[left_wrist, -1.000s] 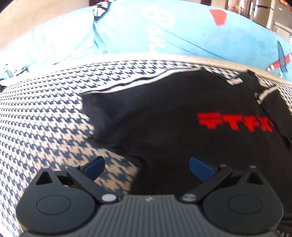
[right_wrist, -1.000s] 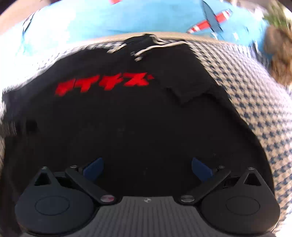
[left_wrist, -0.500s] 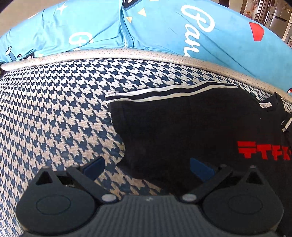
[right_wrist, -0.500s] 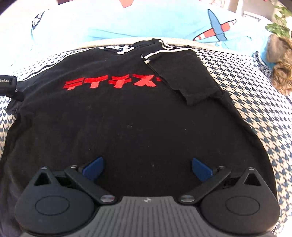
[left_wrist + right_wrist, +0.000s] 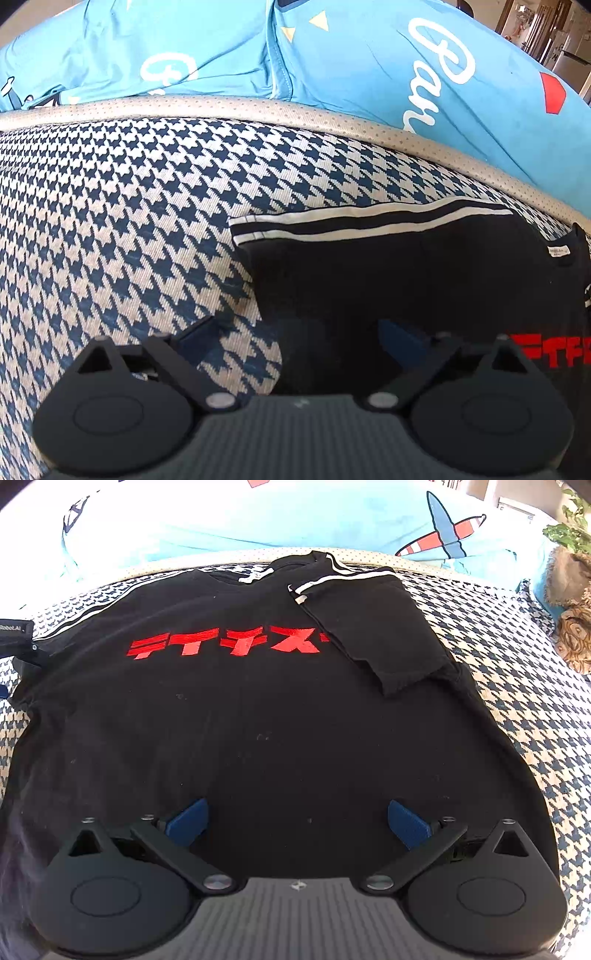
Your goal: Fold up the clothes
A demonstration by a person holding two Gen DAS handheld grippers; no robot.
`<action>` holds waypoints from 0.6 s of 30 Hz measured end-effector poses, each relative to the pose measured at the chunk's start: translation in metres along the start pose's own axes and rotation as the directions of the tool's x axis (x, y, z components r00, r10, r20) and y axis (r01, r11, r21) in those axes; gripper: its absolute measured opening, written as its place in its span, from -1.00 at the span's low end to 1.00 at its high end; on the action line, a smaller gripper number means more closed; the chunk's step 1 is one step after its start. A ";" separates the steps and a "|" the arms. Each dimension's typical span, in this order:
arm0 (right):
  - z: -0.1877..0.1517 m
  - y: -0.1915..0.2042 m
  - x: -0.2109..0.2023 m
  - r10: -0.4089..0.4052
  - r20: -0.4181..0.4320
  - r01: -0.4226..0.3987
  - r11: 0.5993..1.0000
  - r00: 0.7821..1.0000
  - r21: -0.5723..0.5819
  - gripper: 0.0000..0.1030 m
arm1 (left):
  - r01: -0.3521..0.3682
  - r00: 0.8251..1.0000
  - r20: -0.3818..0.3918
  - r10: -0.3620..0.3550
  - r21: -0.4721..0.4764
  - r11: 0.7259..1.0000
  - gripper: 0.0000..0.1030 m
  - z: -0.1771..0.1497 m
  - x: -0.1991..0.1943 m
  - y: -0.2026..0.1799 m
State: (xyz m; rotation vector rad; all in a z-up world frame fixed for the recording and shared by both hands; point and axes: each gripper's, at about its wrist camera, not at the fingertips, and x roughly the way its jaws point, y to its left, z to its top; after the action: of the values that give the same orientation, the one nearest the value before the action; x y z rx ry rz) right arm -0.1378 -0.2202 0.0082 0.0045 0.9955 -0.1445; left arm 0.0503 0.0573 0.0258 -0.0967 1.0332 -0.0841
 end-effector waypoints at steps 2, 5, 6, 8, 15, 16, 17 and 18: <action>0.000 0.000 0.000 -0.002 -0.002 0.002 1.000 1.000 0.002 1.00 | -0.001 1.000 0.010 0.000 0.005 1.000 0.82 0.001 0.001 -0.001; 0.001 0.000 0.001 -0.003 -0.004 0.003 1.000 1.000 0.004 1.00 | -0.003 1.000 0.030 0.002 0.011 1.000 0.45 0.003 0.001 -0.005; 0.001 0.000 0.001 -0.003 -0.005 0.003 1.000 1.000 0.005 1.00 | -0.004 0.999 0.038 0.003 0.013 1.000 0.21 0.004 0.000 -0.006; 0.002 0.000 0.001 -0.004 -0.006 0.004 1.000 1.000 0.007 1.00 | -0.005 0.999 0.053 0.004 0.017 1.000 -0.10 0.005 -0.001 -0.009; 0.002 0.000 0.001 -0.007 -0.006 0.008 1.000 1.000 0.011 1.00 | 0.020 0.997 0.076 -0.021 0.010 1.000 -0.66 0.003 -0.006 -0.013; 0.002 0.000 0.001 -0.007 -0.006 0.007 1.000 1.000 0.011 1.00 | 0.026 0.997 0.078 -0.027 0.010 1.000 -0.66 0.003 -0.007 -0.015; 0.002 0.000 0.001 -0.007 -0.006 0.007 1.000 1.000 0.011 1.00 | 0.032 0.996 0.082 -0.033 0.011 0.999 -0.69 0.003 -0.007 -0.017; 0.002 0.000 0.001 -0.007 -0.006 0.007 1.000 1.000 0.011 1.00 | 0.036 0.995 0.090 -0.037 0.013 0.999 -0.69 0.003 -0.010 -0.020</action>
State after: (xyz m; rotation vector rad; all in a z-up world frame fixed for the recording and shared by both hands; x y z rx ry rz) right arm -0.1358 -0.2206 0.0084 0.0115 1.0011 -0.1565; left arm 0.0475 0.0392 0.0381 -0.1082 0.9409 -0.1175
